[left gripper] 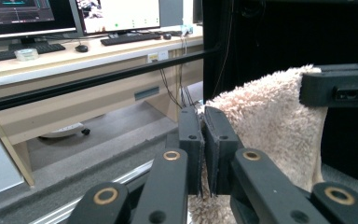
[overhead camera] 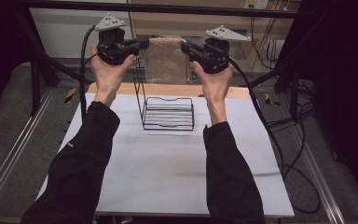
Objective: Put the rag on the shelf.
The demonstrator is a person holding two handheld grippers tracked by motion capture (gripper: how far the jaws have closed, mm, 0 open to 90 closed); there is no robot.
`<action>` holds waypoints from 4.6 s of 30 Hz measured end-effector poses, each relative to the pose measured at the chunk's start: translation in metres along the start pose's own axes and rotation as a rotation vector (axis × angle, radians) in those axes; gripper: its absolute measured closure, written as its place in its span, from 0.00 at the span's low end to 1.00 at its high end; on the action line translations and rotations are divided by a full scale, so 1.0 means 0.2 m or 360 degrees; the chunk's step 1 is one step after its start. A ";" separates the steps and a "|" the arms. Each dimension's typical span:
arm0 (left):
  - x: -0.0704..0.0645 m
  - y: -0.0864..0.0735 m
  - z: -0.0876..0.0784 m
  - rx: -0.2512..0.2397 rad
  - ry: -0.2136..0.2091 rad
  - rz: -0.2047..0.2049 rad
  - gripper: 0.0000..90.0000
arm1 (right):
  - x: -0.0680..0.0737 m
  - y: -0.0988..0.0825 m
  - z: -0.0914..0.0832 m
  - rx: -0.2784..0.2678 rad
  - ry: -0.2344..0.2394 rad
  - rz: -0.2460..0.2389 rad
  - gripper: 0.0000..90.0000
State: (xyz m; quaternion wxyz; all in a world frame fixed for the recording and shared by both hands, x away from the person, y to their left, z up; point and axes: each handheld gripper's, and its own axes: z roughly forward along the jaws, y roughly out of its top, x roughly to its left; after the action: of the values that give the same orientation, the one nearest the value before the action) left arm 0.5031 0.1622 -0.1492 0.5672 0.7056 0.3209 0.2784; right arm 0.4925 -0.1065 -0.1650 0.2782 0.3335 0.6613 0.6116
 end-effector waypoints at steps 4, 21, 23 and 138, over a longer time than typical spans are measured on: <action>0.02 0.01 0.01 -0.0002 0.0017 0.0011 0.96 | -0.01 0.01 0.03 -0.0013 -0.0001 -0.0008 0.93; 0.09 -0.03 0.10 -0.0022 0.0004 -0.0010 0.96 | -0.07 0.01 0.13 0.0016 -0.0035 -0.0056 0.93; 0.10 -0.03 0.12 -0.0020 0.0002 -0.0009 0.96 | -0.08 0.00 0.13 0.0022 -0.0033 -0.0064 0.93; -0.05 -0.41 0.02 0.0440 -0.0266 0.0002 1.00 | -0.01 -0.40 -0.10 0.0241 0.0240 -0.0110 0.69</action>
State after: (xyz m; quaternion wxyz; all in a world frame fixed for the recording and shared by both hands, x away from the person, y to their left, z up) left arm 0.4889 0.1649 -0.2305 0.4891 0.7979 0.3075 0.1724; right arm 0.4700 -0.1222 -0.2431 0.2226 0.2835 0.7357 0.5734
